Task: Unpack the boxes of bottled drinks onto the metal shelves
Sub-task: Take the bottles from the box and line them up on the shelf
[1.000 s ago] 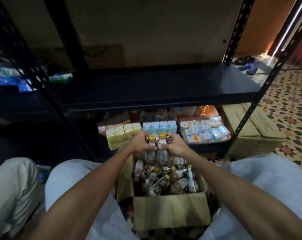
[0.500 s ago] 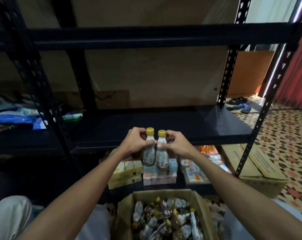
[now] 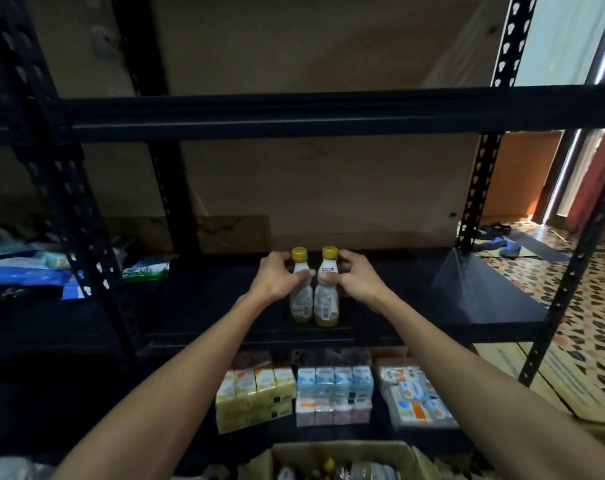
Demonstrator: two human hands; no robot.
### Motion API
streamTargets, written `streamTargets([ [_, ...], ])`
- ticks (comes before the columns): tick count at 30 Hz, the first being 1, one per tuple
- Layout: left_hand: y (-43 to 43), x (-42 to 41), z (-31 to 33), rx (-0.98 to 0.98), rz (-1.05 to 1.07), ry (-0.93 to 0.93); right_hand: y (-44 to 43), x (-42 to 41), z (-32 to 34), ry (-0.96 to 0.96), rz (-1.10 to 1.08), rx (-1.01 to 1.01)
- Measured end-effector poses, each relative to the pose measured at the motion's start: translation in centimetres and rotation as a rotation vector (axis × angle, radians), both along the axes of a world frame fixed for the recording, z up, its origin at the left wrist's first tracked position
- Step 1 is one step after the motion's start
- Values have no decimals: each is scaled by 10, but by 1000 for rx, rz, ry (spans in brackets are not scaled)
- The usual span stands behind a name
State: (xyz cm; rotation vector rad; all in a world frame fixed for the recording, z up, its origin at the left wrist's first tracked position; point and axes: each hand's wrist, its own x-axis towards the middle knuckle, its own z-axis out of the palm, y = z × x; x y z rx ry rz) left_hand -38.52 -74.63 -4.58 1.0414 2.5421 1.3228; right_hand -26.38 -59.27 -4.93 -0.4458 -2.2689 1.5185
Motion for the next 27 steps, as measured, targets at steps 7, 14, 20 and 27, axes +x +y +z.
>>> streamTargets([
  [7, 4, -15, 2, -35, -6, 0, 11, -16, -7, -24, 66, 48],
  [14, -2, -32, 50, -185, -275, 196, 17, -13, 22, 37, 3, 319],
  [20, 12, -26, 59, -317, -124, 341, 10, -20, 32, -40, -69, 510],
  [27, 9, -27, 59, -341, -170, 283, 7, -20, 35, -60, -93, 482],
])
